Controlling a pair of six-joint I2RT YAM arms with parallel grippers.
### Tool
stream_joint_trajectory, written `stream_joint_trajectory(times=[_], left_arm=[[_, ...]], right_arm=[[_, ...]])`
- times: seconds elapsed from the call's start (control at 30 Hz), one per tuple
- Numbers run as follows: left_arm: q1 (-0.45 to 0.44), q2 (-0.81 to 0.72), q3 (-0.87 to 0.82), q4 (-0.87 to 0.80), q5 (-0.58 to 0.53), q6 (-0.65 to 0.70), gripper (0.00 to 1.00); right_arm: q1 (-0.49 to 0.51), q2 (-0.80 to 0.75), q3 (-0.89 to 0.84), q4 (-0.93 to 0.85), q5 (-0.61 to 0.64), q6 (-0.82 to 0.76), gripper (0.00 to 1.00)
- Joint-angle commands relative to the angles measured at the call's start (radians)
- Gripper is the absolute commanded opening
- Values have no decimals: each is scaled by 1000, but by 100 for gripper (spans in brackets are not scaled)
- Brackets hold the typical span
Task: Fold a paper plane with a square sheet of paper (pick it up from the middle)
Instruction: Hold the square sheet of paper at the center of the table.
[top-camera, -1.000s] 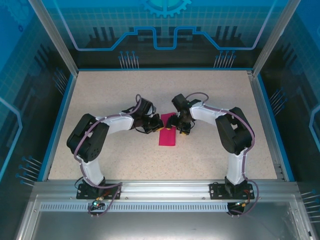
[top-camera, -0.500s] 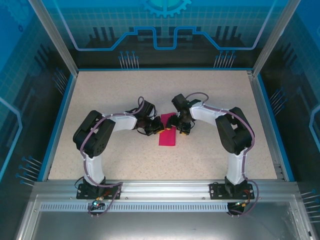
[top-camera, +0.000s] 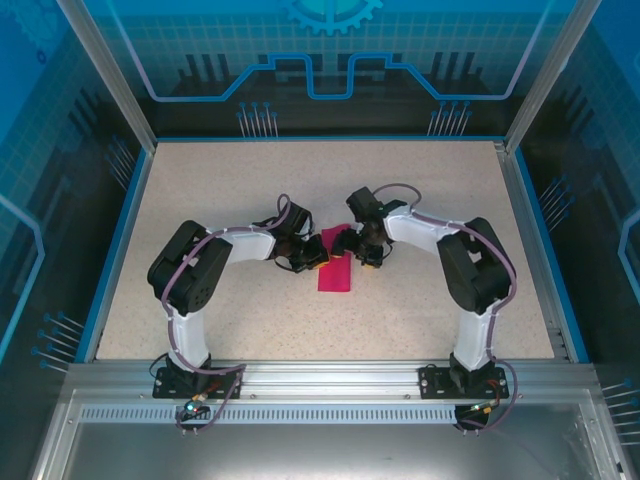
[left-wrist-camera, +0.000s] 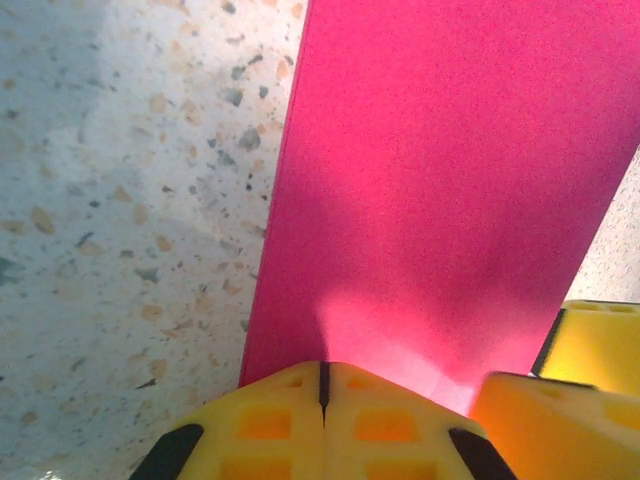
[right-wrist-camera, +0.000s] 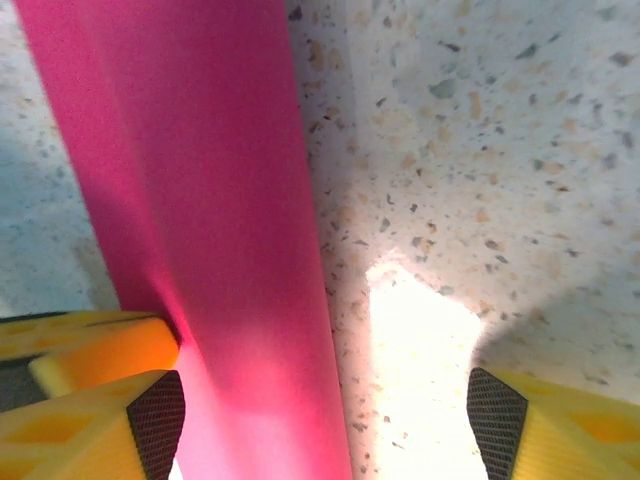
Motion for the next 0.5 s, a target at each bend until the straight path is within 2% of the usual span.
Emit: stream_joint_trajectory(times=[0.0, 0.03, 0.07, 0.2, 0.3, 0.37, 0.47], left_arm=[[-8, 39, -1, -54, -36, 33, 0], [-9, 41, -1, -55, -36, 35, 0], [-9, 43, 0, -56, -36, 36, 0], [-9, 51, 5, -49, -30, 40, 0], [-10, 58, 8, -48, -26, 40, 0], [-10, 62, 13, -48, -24, 39, 0], [-10, 65, 15, -48, -20, 41, 0]], right_arm=[[-23, -134, -50, 74, -19, -40, 78], [-30, -156, -70, 100, -41, -44, 75], [-38, -181, -94, 128, -70, -45, 68], [-40, -211, -174, 273, -227, -49, 31], [-30, -176, -189, 331, -314, -46, 10], [-26, -151, -188, 350, -331, -47, 4], [-29, -120, -193, 357, -325, -42, 1]])
